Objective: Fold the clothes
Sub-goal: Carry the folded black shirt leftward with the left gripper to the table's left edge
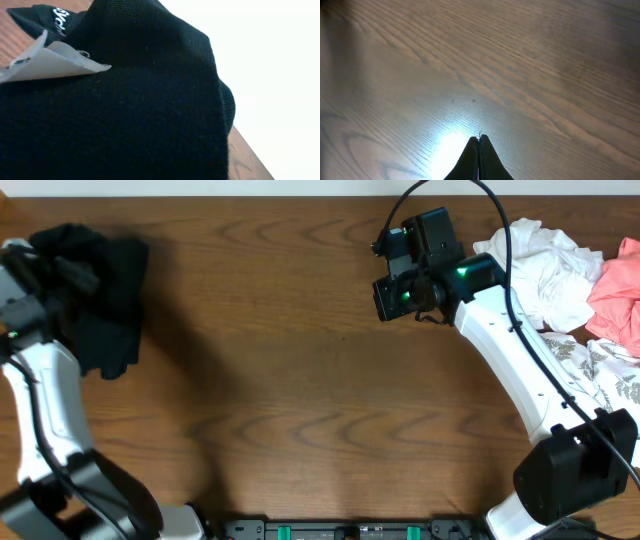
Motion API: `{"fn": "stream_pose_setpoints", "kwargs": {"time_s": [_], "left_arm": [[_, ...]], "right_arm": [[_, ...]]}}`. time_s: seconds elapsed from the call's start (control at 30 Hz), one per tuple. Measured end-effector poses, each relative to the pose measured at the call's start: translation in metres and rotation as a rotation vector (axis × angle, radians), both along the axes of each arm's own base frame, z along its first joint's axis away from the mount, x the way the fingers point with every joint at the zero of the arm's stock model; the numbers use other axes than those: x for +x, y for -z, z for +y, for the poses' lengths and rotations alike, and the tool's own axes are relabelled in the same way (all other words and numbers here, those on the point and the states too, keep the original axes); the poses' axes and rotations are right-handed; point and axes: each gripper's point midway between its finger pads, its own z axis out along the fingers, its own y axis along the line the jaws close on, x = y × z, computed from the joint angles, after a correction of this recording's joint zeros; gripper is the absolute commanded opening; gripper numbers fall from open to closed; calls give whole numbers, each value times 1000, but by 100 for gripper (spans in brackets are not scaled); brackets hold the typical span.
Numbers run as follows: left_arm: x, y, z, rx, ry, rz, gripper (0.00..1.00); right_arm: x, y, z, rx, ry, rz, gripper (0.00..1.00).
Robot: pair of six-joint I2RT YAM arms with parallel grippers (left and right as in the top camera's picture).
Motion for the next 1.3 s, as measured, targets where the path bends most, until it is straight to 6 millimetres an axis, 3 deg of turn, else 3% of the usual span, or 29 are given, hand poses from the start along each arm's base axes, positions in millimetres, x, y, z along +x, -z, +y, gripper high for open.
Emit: {"fn": "stream_pose_setpoints", "kwargs": {"time_s": [0.2, 0.43, 0.7, 1.03, 1.3], "left_arm": [[-11, 43, 25, -64, -32, 91, 6], [-19, 63, 28, -64, -7, 149, 6], [-19, 63, 26, -49, 19, 153, 6], [3, 38, 26, 42, 118, 18, 6], [-5, 49, 31, 54, 86, 78, 6]], "right_arm": [[0, 0, 0, 0, 0, 0, 1], [0, 0, 0, 0, 0, 1, 1], [-2, 1, -1, -3, 0, 9, 1], [-4, 2, -1, -6, 0, 17, 1], [-4, 2, -1, -7, 0, 17, 1]]}}
